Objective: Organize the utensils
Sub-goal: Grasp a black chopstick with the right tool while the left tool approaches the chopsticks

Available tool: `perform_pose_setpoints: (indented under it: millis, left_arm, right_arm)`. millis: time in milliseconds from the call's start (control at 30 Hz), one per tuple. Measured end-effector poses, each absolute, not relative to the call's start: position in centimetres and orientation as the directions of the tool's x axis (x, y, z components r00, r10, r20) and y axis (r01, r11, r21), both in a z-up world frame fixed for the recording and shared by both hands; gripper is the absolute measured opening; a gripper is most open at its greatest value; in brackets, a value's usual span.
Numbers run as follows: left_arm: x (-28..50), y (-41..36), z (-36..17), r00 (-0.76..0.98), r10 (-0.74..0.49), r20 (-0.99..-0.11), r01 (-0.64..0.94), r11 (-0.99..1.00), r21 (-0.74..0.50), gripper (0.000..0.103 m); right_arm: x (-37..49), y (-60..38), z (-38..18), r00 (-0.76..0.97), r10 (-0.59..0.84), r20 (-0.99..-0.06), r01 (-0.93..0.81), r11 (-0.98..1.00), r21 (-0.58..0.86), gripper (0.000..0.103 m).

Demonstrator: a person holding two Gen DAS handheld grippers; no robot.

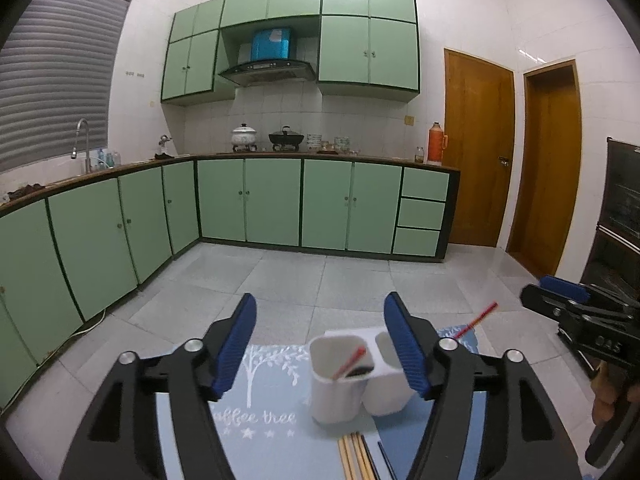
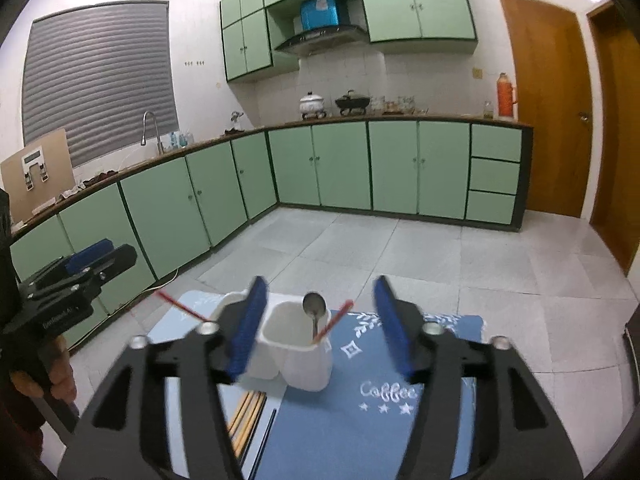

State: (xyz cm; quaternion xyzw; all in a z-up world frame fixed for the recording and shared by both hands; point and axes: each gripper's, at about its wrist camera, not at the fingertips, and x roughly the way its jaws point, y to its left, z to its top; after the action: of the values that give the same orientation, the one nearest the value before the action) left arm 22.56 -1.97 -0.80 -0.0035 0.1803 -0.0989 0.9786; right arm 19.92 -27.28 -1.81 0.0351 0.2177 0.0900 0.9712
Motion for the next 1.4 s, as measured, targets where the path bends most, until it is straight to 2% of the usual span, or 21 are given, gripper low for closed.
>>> perform_pose_setpoints:
  millis: [133, 233, 433, 600, 1233, 1400]
  left_arm:
    - [19.8, -1.3, -1.8, 0.911, -0.189, -0.366, 0.183, 0.982, -0.051, 0.081]
    - [17.6, -0.9, -3.4, 0.903, -0.184, -0.387, 0.175, 0.983, -0.059, 0.086]
    - [14.0, -0.3, -7.8, 0.873, -0.172, -0.456, 0.164, 0.985, -0.057, 0.087]
    - [11.9, 0.1, -10.9, 0.846, -0.155, -0.51, 0.155, 0.987, -0.044, 0.087]
    - [8.3, 0.8, -17.7, 0.764, -0.108, -0.637, 0.132, 0.991, -0.009, 0.085]
    - [8.4, 1.9, -18.5, 0.75, -0.091, -0.655, 0.104, 0.994, -0.019, 0.083]
  right_arm:
    - [15.8, -27.3, -3.6, 0.909, 0.132, -0.394, -0.105, 0.99, 0.09, 0.092]
    - [13.5, -27.2, -5.5, 0.901, 0.124, -0.416, -0.088, 0.991, 0.105, 0.095]
    - [10.1, -26.6, -9.1, 0.869, 0.136, -0.476, -0.077, 0.987, 0.142, 0.096]
    - [7.8, -25.1, -12.6, 0.835, 0.131, -0.535, -0.081, 0.99, 0.116, 0.096]
    - [4.2, -20.6, -19.3, 0.77, 0.163, -0.616, -0.097, 0.985, 0.14, 0.095]
    - [4.3, -19.9, -20.2, 0.758, 0.156, -0.633, -0.095, 0.987, 0.131, 0.083]
